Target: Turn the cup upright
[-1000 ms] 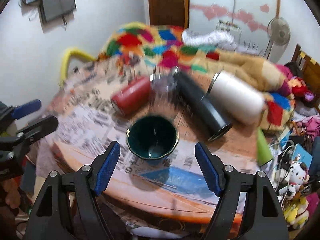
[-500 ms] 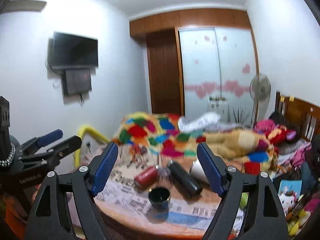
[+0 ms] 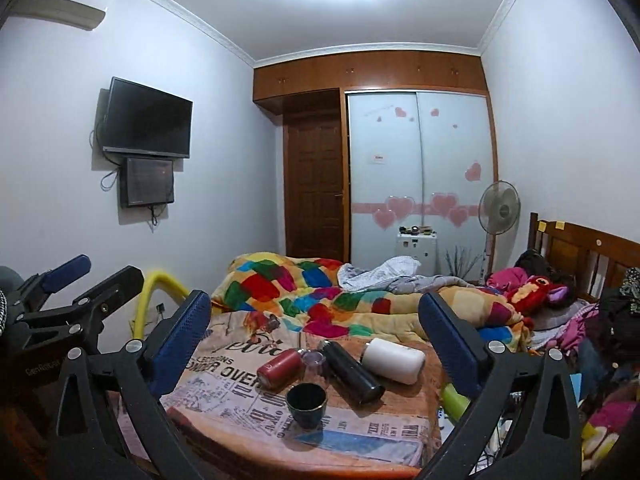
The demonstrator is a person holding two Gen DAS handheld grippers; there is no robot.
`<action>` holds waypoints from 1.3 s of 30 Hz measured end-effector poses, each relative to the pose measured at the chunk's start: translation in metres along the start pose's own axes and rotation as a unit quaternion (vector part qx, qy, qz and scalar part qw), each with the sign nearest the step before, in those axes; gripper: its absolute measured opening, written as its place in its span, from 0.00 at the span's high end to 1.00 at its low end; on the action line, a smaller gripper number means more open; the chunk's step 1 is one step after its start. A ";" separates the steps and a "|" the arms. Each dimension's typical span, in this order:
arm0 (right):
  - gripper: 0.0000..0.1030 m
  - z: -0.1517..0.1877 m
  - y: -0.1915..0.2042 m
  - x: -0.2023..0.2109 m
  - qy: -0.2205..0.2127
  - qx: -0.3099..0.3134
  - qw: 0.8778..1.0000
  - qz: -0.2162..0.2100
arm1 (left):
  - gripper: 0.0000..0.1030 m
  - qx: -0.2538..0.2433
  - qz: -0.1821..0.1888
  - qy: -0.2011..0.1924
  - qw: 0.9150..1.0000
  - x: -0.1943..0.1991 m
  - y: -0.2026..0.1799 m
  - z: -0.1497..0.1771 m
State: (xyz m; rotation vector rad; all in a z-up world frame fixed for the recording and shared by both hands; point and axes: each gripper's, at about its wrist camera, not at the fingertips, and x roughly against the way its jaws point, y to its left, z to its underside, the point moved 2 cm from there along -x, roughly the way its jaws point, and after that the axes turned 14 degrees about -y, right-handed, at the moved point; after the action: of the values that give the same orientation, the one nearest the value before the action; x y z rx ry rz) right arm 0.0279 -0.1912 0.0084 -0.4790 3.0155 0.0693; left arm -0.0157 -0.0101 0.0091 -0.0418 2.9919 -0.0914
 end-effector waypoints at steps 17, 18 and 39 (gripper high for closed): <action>0.00 0.004 -0.002 0.015 0.016 0.000 1.000 -0.003 | 0.00 -0.003 0.000 0.010 1.000 0.002 0.002 0.007; 0.00 0.005 -0.001 0.015 0.016 0.000 1.000 -0.003 | 0.00 -0.003 0.000 0.011 1.000 0.002 0.002 0.007; 0.00 0.006 -0.001 0.014 0.025 -0.004 1.000 -0.004 | 0.00 -0.008 0.008 0.013 1.000 -0.001 0.001 0.011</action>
State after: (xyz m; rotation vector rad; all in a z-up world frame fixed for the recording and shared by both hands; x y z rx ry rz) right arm 0.0149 -0.1959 0.0008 -0.5010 3.0622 0.0690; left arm -0.0129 -0.0092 -0.0018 -0.0181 3.0185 -0.0670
